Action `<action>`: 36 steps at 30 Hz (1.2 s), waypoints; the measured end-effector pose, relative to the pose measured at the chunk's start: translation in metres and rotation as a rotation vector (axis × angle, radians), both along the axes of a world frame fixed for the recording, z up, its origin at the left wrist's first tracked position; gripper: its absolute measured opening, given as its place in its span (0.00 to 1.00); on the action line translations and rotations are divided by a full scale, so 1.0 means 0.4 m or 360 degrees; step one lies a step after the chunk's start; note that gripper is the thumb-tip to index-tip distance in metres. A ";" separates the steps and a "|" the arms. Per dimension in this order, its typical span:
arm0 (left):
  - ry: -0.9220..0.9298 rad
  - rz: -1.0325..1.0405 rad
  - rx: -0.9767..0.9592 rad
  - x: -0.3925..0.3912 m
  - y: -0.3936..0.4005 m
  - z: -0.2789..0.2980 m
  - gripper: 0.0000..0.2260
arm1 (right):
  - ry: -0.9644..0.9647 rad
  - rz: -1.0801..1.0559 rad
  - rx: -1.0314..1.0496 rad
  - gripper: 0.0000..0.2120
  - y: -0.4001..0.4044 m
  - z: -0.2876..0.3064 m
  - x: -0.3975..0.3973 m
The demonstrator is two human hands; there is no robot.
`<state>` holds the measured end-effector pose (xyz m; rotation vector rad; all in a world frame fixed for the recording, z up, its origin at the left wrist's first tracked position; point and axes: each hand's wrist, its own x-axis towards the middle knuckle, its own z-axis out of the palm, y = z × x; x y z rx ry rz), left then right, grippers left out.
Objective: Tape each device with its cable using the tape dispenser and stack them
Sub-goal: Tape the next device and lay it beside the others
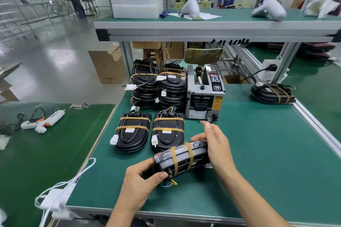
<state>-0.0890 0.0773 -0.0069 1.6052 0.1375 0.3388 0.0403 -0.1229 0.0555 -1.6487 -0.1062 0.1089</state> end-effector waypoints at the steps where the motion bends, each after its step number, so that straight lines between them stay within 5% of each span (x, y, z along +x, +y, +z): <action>1: -0.0004 -0.0002 -0.0011 -0.001 -0.001 0.002 0.26 | -0.0010 -0.0079 -0.0042 0.19 0.007 -0.002 0.003; 9: -0.0052 -0.0030 -0.0021 -0.010 0.000 0.006 0.36 | -0.0412 -0.0331 -0.0234 0.17 0.034 0.078 -0.011; 14: -0.0145 -0.0046 -0.0049 -0.010 0.006 0.006 0.42 | -0.1033 -0.0405 -0.0773 0.26 0.083 0.161 -0.050; 20: -0.0076 0.0028 0.0129 -0.014 -0.004 0.015 0.33 | -0.1321 -0.0144 -0.1152 0.30 0.169 0.196 -0.146; 26: -0.0079 0.0087 0.0069 -0.017 -0.006 0.026 0.19 | -0.1057 0.0184 -0.0163 0.20 0.108 0.228 -0.171; 36: -0.0075 0.0079 0.0099 -0.025 0.007 0.018 0.16 | -0.0808 0.0520 -0.0486 0.22 -0.007 0.177 -0.120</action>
